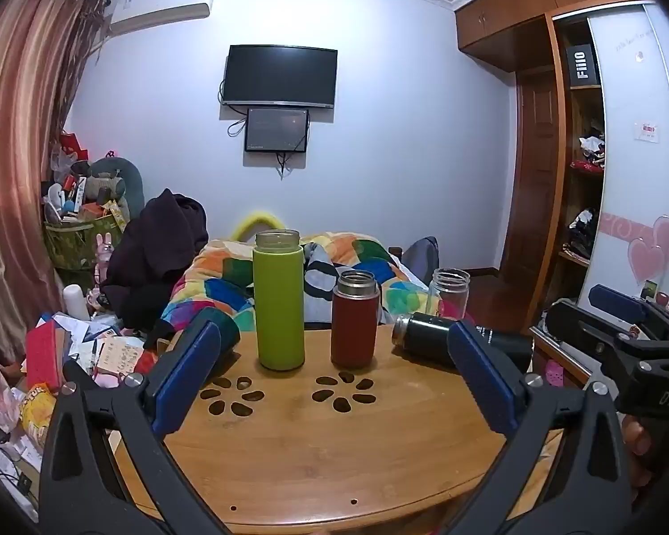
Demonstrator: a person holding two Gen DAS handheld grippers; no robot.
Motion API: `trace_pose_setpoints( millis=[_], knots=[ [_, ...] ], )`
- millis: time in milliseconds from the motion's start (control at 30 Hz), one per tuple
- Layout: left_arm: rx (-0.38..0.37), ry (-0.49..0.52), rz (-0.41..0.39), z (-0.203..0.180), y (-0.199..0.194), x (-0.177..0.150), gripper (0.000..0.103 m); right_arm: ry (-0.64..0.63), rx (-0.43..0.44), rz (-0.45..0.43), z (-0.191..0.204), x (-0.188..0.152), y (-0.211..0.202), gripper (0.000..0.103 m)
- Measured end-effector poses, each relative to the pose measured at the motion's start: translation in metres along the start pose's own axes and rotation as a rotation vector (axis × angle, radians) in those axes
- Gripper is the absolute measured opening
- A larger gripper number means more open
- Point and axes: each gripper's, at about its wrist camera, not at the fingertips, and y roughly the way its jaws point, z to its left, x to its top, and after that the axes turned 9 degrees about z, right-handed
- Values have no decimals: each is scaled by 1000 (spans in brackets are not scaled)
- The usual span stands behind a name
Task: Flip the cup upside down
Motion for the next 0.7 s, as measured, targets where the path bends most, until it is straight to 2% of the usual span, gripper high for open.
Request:
trace_pose_setpoints(
  millis=[67, 267, 700],
  knots=[
    [-4, -1, -27, 0, -1, 0, 103, 3, 2, -10, 0, 0, 0, 103],
    [-5, -4, -11, 0, 4, 0, 103, 2, 3, -12, 0, -1, 1, 103],
    [0, -6, -40, -1, -5, -1, 103, -6, 1, -15, 2, -1, -1, 103]
  ],
)
